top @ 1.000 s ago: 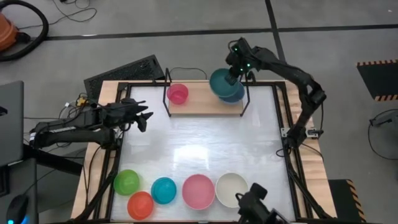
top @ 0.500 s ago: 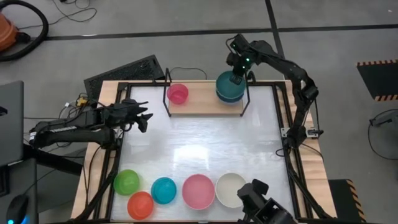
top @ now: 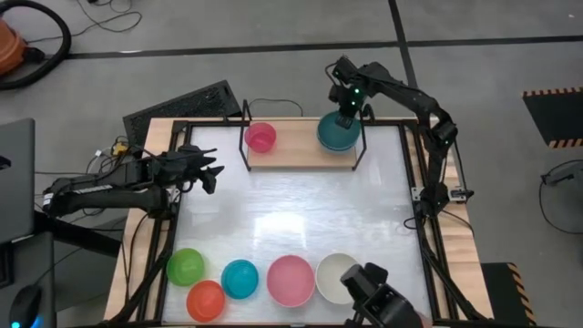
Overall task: Place and stack bowls onto a shelf
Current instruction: Stack the large green bowl on top of the large blue bowl on the shelf
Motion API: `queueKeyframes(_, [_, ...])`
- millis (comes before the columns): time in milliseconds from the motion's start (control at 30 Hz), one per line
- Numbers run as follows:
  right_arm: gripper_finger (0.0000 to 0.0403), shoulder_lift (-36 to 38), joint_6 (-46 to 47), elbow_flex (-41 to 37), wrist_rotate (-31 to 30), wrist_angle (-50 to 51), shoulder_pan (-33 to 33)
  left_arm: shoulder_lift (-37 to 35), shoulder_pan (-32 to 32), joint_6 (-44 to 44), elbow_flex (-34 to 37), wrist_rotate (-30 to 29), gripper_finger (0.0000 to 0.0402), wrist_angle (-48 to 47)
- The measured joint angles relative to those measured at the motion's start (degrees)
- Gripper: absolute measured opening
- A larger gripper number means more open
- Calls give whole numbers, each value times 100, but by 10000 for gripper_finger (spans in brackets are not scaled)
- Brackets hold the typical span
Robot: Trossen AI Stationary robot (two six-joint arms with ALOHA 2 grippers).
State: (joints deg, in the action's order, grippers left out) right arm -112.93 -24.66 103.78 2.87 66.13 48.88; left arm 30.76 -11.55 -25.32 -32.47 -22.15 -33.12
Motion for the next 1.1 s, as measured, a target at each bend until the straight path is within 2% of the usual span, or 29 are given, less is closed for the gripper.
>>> queueKeyframes(100, [37,-65,111,0,-78,-73,-54,0,0,2,0,2,199,0])
queueKeyframes(333, [162,22,148,133,-459,-110,-188,0,0,2,0,-69,199,1])
queueKeyframes(467, [213,51,284,616,-448,13,-253,-1,-2,2,0,75,199,1])
queueKeyframes(567, [225,73,382,1136,-444,145,-317,0,-2,49,0,420,199,-2])
queueKeyframes(633, [221,93,406,1476,-520,308,-370,-2,-2,16,0,595,199,-51])
queueKeyframes(733, [188,101,301,1642,-618,490,-484,0,-2,-80,0,632,199,-96])
queueKeyframes(800, [151,83,238,1636,-647,747,-546,-2,-2,-90,0,628,199,-92])
queueKeyframes(967, [25,29,397,1635,-740,1538,-703,-2,-2,-80,0,510,199,-94])
queueKeyframes(1100, [23,11,608,1625,-911,1825,-840,0,-2,-57,0,479,199,-91])
